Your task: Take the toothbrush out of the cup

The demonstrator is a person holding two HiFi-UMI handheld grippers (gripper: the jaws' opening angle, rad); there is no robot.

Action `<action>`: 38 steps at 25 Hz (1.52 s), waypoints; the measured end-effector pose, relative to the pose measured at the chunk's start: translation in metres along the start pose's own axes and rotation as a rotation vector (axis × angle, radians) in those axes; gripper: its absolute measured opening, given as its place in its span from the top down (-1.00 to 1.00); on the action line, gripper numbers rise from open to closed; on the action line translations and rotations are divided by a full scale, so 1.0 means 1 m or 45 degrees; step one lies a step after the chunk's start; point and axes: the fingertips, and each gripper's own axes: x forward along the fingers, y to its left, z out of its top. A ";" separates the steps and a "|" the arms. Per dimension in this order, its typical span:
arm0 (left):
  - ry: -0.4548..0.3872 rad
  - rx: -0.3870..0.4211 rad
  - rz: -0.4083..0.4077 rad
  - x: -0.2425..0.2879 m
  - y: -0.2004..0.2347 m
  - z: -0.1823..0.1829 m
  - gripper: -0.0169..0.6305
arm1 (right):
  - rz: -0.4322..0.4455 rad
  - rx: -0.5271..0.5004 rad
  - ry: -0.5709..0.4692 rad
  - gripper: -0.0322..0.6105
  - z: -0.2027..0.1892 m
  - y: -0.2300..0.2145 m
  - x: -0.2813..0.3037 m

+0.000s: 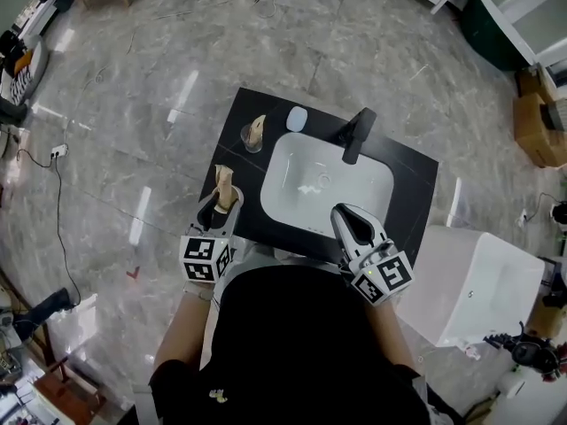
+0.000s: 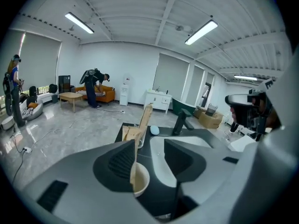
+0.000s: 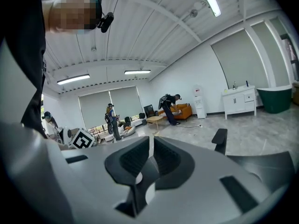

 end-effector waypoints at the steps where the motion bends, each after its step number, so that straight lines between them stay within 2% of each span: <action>1: 0.019 0.006 0.009 0.005 0.006 -0.003 0.34 | -0.011 -0.005 0.005 0.75 0.000 0.001 0.001; 6: 0.091 0.013 0.021 0.025 0.029 -0.017 0.29 | -0.080 -0.015 0.028 0.75 -0.002 0.001 0.000; 17: 0.193 0.028 0.030 0.059 0.050 -0.037 0.29 | -0.211 -0.013 0.048 0.75 -0.009 -0.007 -0.014; 20: 0.196 0.023 0.037 0.062 0.054 -0.037 0.43 | -0.228 -0.011 0.049 0.75 -0.009 -0.008 -0.016; 22: 0.198 0.030 0.048 0.061 0.057 -0.036 0.64 | -0.230 -0.011 0.051 0.75 -0.009 -0.007 -0.016; 25: 0.197 0.031 0.055 0.059 0.057 -0.035 0.78 | -0.223 -0.013 0.055 0.75 -0.010 -0.007 -0.016; 30: 0.187 0.029 0.062 0.054 0.056 -0.032 0.82 | -0.198 -0.019 0.049 0.76 -0.008 -0.007 -0.014; 38: 0.115 0.041 0.077 0.033 0.050 -0.003 0.82 | -0.143 -0.018 0.022 0.75 -0.005 -0.005 -0.011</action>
